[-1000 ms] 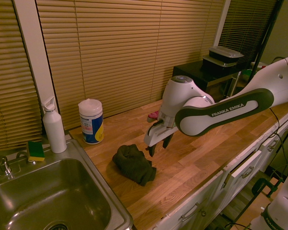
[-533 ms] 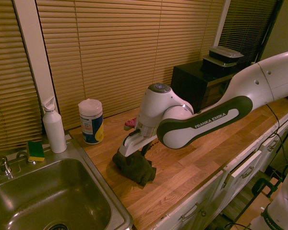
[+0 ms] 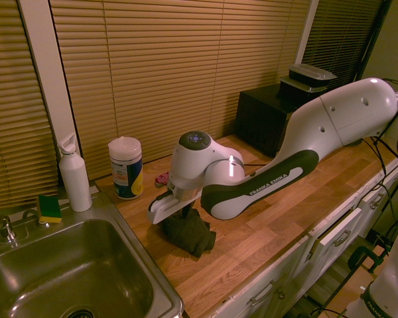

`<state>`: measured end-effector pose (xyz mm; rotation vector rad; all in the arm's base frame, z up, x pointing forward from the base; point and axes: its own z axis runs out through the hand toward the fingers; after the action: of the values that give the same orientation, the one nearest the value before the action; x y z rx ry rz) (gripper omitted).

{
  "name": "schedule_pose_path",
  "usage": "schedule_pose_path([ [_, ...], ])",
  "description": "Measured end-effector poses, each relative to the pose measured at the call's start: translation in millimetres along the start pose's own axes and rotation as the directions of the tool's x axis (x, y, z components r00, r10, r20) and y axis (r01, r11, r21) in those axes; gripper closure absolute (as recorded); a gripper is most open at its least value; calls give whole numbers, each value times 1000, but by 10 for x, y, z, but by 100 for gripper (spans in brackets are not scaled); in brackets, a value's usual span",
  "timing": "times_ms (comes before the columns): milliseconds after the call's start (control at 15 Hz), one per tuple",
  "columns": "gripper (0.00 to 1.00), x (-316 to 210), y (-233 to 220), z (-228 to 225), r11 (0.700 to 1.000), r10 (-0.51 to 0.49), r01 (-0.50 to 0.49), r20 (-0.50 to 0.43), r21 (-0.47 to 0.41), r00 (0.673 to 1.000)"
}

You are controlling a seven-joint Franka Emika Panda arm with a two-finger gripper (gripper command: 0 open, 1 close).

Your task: Clear the spill

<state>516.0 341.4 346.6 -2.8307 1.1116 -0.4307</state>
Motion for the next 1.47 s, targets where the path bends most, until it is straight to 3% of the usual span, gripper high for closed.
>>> schedule_pose_path([
  [67, 0, 52, -18, 71, 1000, 15, -15, -8, -12, 1000],
  [133, 100, 86, -32, 115, 1000, 22, -22, -10, -21, 1000],
  [933, 100, 150, -12, 133, 992, 72, -74, -15, -106, 997],
  [1467, 100, 420, 76, 175, 988, 59, -57, 6, -143, 998],
])
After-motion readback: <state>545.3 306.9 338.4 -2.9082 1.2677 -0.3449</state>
